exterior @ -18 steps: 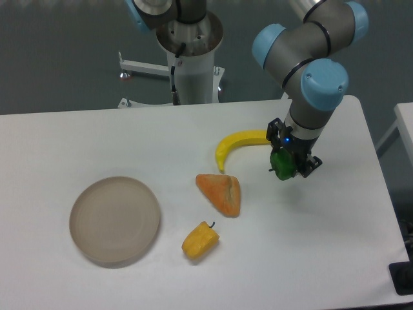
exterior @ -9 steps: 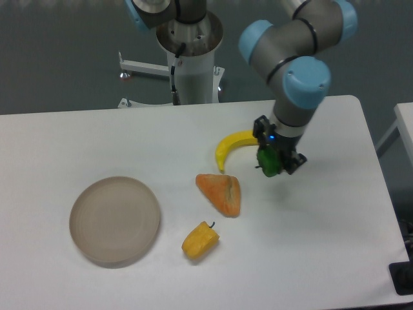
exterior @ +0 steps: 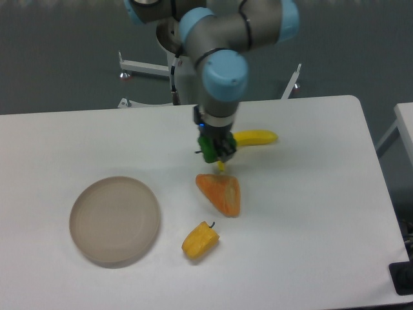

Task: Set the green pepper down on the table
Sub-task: 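Carry the held green pepper over the banana toward the plate, then lower the green pepper onto the table beside the plate and release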

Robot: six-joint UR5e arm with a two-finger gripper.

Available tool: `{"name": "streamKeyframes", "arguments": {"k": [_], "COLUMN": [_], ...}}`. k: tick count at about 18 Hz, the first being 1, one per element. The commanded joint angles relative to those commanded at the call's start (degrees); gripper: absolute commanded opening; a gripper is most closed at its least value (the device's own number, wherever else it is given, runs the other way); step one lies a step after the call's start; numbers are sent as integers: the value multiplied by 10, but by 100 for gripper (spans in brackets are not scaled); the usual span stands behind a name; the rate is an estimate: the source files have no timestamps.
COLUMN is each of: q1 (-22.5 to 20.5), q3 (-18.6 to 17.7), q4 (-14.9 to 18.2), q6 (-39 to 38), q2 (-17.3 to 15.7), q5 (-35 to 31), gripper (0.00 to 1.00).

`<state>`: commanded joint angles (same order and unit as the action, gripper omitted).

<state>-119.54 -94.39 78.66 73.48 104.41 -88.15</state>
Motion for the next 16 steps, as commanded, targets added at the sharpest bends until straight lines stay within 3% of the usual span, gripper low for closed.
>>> {"name": "streamKeyframes", "arguments": {"k": [4, 7, 8, 11, 13, 16], "q1": [37, 53, 60, 67, 68, 66], "q3": [-30, -50, -59, -61, -60, -54], "q4": [1, 1, -2, -37, -49, -48], "q6": [-3, -3, -4, -5, -5, -5], "q2": [3, 7, 15, 30, 33, 22], "q5": [3, 3, 3, 3, 3, 2], "gripper": [43, 55, 64, 76, 97, 100]}}
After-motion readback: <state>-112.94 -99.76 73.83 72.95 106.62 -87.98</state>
